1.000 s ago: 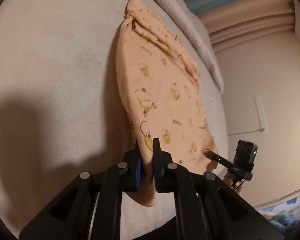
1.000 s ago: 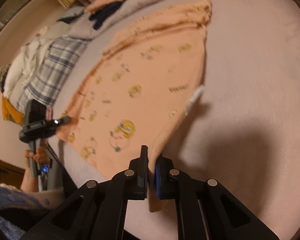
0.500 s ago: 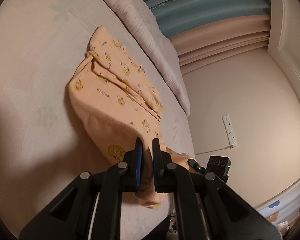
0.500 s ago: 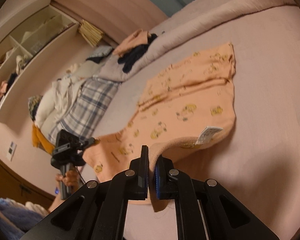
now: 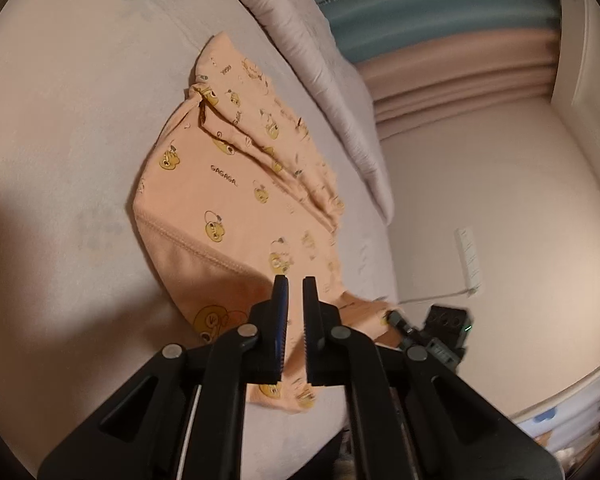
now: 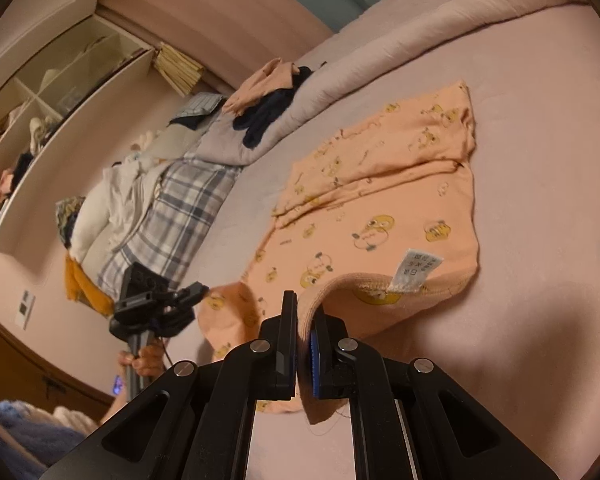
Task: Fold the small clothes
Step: 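Lift the hem with both tools and fold it toward the collar, then carry the hem over the shirt body with both tools, then lower the hem onto the shirt and open both tools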
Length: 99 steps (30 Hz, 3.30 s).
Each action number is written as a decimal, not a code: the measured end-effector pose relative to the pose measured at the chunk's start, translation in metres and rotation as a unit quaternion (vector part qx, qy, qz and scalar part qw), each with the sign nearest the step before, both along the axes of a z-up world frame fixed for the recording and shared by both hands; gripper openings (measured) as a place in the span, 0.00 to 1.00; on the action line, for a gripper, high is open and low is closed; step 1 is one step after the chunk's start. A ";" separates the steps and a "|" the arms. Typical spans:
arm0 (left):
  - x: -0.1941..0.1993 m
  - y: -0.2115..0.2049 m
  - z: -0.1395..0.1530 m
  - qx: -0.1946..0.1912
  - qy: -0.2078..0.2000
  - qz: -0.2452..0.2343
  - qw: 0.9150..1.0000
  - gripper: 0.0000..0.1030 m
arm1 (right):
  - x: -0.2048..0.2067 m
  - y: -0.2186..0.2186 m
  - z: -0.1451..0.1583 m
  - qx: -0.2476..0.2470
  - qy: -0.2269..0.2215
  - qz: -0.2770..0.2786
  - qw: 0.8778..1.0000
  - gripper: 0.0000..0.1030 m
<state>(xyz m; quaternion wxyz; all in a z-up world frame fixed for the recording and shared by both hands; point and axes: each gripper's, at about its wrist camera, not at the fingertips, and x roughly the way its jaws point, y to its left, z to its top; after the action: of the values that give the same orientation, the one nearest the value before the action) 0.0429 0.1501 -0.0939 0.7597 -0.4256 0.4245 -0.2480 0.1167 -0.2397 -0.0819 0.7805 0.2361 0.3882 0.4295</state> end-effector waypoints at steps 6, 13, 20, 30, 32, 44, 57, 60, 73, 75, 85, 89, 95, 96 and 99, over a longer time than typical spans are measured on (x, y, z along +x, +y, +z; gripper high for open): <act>-0.008 0.007 -0.025 0.056 0.057 0.008 0.997 0.15 | -0.001 0.001 -0.008 -0.010 0.012 0.007 1.000 0.08; -0.030 0.035 -0.041 -0.002 0.054 0.044 0.998 0.61 | -0.001 -0.002 -0.016 -0.020 0.029 0.001 0.999 0.08; -0.034 0.025 -0.039 -0.001 0.049 0.016 0.999 0.60 | -0.002 0.004 -0.016 -0.029 0.030 0.004 0.999 0.08; -0.018 -0.014 -0.048 0.032 0.051 -0.049 0.997 0.21 | -0.003 0.005 -0.020 -0.033 0.038 0.002 0.999 0.08; -0.021 -0.020 -0.048 0.041 0.051 -0.068 0.996 0.06 | -0.004 0.004 -0.021 -0.035 0.037 0.000 0.999 0.08; -0.010 -0.019 -0.012 -0.094 -0.024 -0.026 0.995 0.01 | -0.010 -0.001 -0.013 -0.003 0.014 -0.006 1.000 0.08; 0.043 0.001 0.027 -0.147 -0.079 0.017 0.986 0.01 | 0.022 -0.009 0.012 0.084 -0.004 -0.040 0.996 0.08; 0.060 0.011 0.029 -0.149 -0.078 0.033 0.985 0.01 | 0.036 -0.010 0.016 0.102 -0.002 -0.058 0.993 0.08; 0.160 0.038 0.032 -0.124 -0.060 0.074 0.988 0.01 | 0.129 -0.005 0.023 0.121 0.033 -0.136 0.983 0.08; 0.180 0.042 0.025 -0.117 -0.046 0.081 0.989 0.01 | 0.145 0.001 0.021 0.110 0.046 -0.142 0.983 0.08; 0.265 0.049 -0.020 -0.068 0.047 0.119 0.989 0.02 | 0.225 0.011 -0.013 0.033 0.126 -0.195 0.972 0.08; 0.279 0.052 -0.047 -0.073 0.111 0.133 0.982 0.15 | 0.241 0.007 -0.036 0.017 0.185 -0.214 0.959 0.21; 0.266 0.076 -0.037 -0.009 0.103 0.131 0.986 0.30 | 0.236 -0.019 -0.038 0.054 0.195 -0.229 0.952 0.42; 0.259 0.083 -0.031 0.003 0.095 0.136 0.986 0.30 | 0.232 -0.028 -0.033 0.049 0.185 -0.240 0.952 0.43; 0.238 0.090 -0.011 0.049 0.061 0.128 0.989 0.30 | 0.214 -0.039 -0.015 0.028 0.142 -0.235 0.961 0.43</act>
<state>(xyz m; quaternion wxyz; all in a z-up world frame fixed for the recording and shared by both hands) 0.2809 0.2405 -0.1045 0.7778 -0.4531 0.4238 -0.1006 0.3303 -0.2792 -0.0965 0.7892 0.4013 0.4164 0.2067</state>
